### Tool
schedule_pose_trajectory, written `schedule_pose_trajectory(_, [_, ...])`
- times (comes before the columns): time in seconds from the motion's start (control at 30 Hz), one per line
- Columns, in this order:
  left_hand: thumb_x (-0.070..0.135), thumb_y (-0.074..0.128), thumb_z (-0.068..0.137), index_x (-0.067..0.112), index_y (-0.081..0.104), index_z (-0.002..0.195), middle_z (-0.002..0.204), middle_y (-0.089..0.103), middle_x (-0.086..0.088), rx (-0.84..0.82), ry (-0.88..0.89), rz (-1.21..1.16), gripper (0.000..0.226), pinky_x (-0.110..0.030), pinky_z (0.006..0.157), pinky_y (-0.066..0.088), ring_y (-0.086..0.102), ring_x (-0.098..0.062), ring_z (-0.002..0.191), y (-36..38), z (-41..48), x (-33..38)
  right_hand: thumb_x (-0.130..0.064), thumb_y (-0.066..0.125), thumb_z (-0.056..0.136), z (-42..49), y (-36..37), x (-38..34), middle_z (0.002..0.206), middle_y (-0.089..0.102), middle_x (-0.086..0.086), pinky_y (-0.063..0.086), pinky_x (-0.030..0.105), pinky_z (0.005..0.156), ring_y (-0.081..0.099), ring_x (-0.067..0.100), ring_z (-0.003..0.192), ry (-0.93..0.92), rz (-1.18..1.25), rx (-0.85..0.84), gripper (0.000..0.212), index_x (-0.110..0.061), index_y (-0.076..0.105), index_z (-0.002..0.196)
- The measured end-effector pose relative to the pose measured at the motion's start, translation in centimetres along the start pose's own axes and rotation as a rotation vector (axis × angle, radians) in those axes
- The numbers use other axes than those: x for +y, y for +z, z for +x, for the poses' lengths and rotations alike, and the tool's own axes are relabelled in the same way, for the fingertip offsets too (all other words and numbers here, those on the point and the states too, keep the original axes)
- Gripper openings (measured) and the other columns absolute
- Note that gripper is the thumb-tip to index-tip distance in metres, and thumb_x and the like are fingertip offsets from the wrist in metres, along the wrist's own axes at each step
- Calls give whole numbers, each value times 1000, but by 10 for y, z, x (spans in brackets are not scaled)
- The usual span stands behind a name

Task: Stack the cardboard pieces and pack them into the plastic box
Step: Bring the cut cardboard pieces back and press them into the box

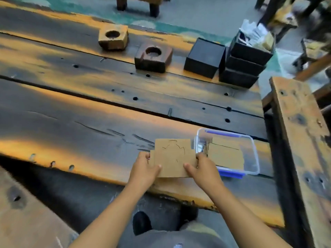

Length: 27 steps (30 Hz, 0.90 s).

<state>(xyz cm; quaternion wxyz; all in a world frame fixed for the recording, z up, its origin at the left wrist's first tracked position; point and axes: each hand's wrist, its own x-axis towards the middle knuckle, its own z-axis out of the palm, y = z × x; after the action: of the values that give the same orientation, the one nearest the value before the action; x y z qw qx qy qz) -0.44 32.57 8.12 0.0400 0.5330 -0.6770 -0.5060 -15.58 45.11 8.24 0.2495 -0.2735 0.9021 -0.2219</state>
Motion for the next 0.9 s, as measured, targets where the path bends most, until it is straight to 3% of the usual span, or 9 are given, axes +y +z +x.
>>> schedule_pose_trajectory(0.13, [26, 68, 86, 26, 43, 108, 105, 58, 12, -94, 57, 13, 33, -32, 67, 53, 63, -17, 93, 33, 6, 29, -37, 66, 84, 4, -26, 35, 91, 60, -3, 43, 32, 65, 57, 19, 82, 64, 56, 63, 28, -17, 54, 101])
schedule_pose_trajectory(0.23, [24, 68, 86, 24, 44, 108, 107, 60, 6, -119, 79, 31, 33, -30, 70, 53, 62, -12, 91, 61, 14, 50, -40, 65, 84, 16, -43, 62, 80, 53, -8, 34, 26, 54, 52, 17, 75, 94, 75, 80, 27, -19, 49, 91])
schedule_pose_trajectory(0.43, [23, 68, 84, 21, 45, 110, 103, 62, 2, -129, 61, 48, 35, -31, 69, 53, 62, -13, 90, 125, 28, 97, -44, 64, 83, 57, -87, 120, 75, 53, -11, 32, 24, 51, 55, 18, 74, 124, 96, 32, 28, -22, 47, 85])
schedule_pose_trajectory(0.5, [21, 69, 83, 18, 46, 112, 104, 64, -2, -132, 47, 56, 36, -36, 76, 56, 63, -19, 94, 146, 31, 111, -46, 63, 83, 68, -101, 137, 76, 57, -8, 35, 29, 53, 57, 19, 73, 137, 78, 7, 30, -20, 48, 86])
schedule_pose_trajectory(0.63, [22, 69, 83, 19, 46, 107, 105, 65, -3, -133, 52, 152, 34, -27, 65, 44, 62, -19, 89, 176, 36, 132, -48, 62, 83, 84, -120, 164, 85, 59, -7, 41, 31, 63, 61, 21, 83, 150, 35, -57, 32, -20, 52, 96])
schedule_pose_trajectory(0.9, [23, 70, 84, 19, 46, 103, 104, 62, 0, -188, 48, 307, 31, -29, 75, 45, 60, -20, 93, 195, 53, 139, -46, 63, 84, 103, -120, 182, 100, 66, 0, 51, 33, 73, 62, 20, 88, 193, 10, -163, 33, -22, 52, 104])
